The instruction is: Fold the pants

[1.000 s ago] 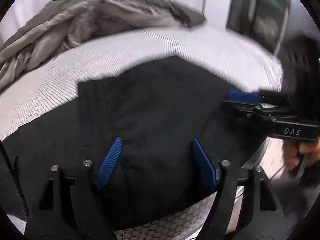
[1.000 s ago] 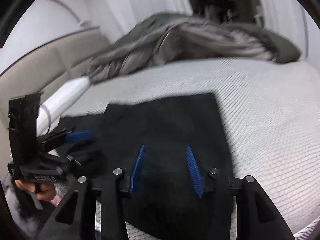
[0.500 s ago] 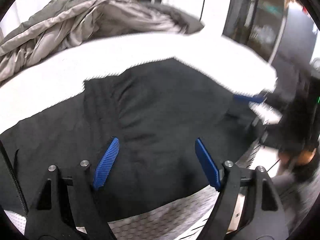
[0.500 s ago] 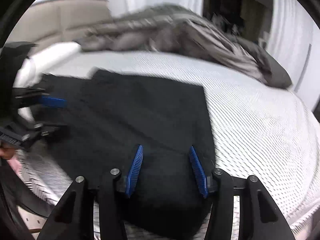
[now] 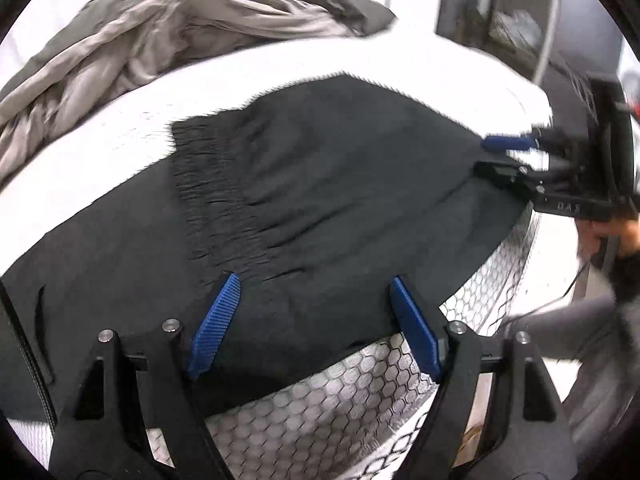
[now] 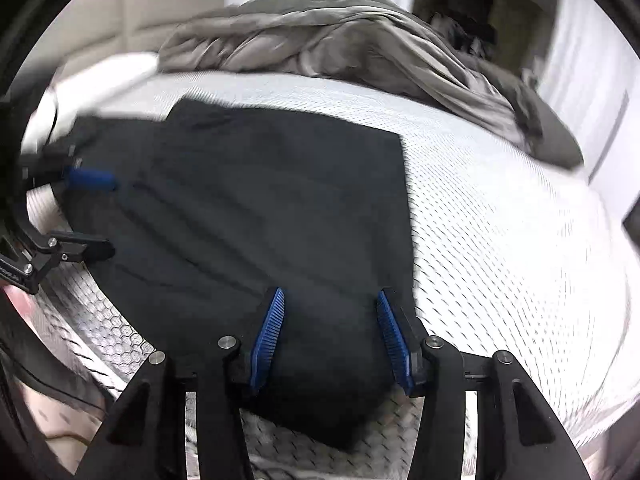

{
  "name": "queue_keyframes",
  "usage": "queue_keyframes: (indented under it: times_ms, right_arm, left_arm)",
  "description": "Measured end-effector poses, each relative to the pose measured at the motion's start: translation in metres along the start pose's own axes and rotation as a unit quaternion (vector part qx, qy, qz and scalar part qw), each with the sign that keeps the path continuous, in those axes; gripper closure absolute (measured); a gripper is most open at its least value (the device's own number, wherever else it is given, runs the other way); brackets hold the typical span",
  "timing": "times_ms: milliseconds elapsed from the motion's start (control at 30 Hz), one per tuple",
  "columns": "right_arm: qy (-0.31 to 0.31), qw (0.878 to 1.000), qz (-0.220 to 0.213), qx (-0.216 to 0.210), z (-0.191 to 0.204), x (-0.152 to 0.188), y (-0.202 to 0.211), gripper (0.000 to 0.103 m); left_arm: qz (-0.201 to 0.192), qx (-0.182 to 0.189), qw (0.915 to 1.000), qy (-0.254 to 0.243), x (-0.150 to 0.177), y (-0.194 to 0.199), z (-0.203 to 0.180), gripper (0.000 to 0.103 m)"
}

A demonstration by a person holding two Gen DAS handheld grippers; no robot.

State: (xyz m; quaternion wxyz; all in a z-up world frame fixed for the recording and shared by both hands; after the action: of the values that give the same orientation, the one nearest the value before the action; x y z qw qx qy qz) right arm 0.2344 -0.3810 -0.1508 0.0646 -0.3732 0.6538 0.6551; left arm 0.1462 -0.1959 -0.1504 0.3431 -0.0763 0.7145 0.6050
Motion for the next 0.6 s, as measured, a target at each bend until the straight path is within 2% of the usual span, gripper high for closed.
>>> queue_keyframes:
  times_ms: [67, 133, 233, 300, 367, 433, 467, 533, 567, 600]
  right_arm:
    - [-0.026, 0.999, -0.028, -0.020, -0.001, -0.009, 0.012, 0.055]
    - [-0.028, 0.997, -0.047, -0.051, 0.020, -0.024, 0.014, 0.055]
    - [-0.027, 0.997, -0.034, -0.067, 0.047, -0.038, -0.009, 0.055]
    - [-0.015, 0.998, -0.013, -0.057, 0.052, -0.041, -0.030, 0.054]
    - [0.022, 0.999, -0.006, -0.037, 0.054, -0.042, -0.040, 0.054]
    - [0.047, 0.999, -0.006, -0.006, 0.046, -0.040, -0.036, 0.050]
    - [0.046, 0.999, -0.006, 0.013, 0.033, -0.036, -0.032, 0.044]
    - [0.028, 0.999, -0.002, 0.037, 0.005, -0.025, -0.029, 0.041]
    - [0.012, 0.999, 0.002, 0.035, -0.009, -0.020, -0.028, 0.036]
    - [-0.006, 1.000, 0.002, 0.019, -0.014, -0.014, -0.024, 0.036]
  left_arm:
    - [-0.030, 0.029, 0.9987, 0.029, -0.008, 0.015, 0.001, 0.027]
    - [-0.044, 0.035, 0.9973, 0.047, -0.023, 0.015, -0.001, 0.027]
    - [-0.014, 0.025, 0.9986, 0.045, -0.035, -0.016, -0.007, 0.027]
    - [0.012, 0.000, 0.9994, 0.034, -0.032, -0.036, -0.006, 0.027]
    - [0.009, -0.016, 0.9998, -0.001, -0.028, -0.036, -0.012, 0.027]
    - [0.013, -0.020, 0.9997, -0.011, -0.020, -0.030, -0.008, 0.027]
    - [0.016, -0.020, 0.9997, -0.004, -0.015, -0.028, -0.004, 0.027]
    - [0.014, -0.011, 0.9998, 0.012, -0.006, -0.018, 0.005, 0.027]
    - [0.012, -0.019, 0.9996, 0.014, -0.003, -0.012, 0.008, 0.027]
    - [0.008, -0.028, 0.9995, 0.015, 0.002, -0.003, 0.012, 0.027]
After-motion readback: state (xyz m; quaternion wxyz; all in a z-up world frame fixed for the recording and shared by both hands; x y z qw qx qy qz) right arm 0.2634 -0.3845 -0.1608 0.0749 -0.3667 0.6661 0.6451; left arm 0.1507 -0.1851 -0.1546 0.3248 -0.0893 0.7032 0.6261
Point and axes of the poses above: each gripper's, at about its wrist camera, not at the fingertips, and y roughly against the way its jaws point, z to its left, x to its underside, the point moved 10 cm from there along -y, roughly the way its jaws point, and after that the axes turned 7 degrees about z, right-handed, at the moved point
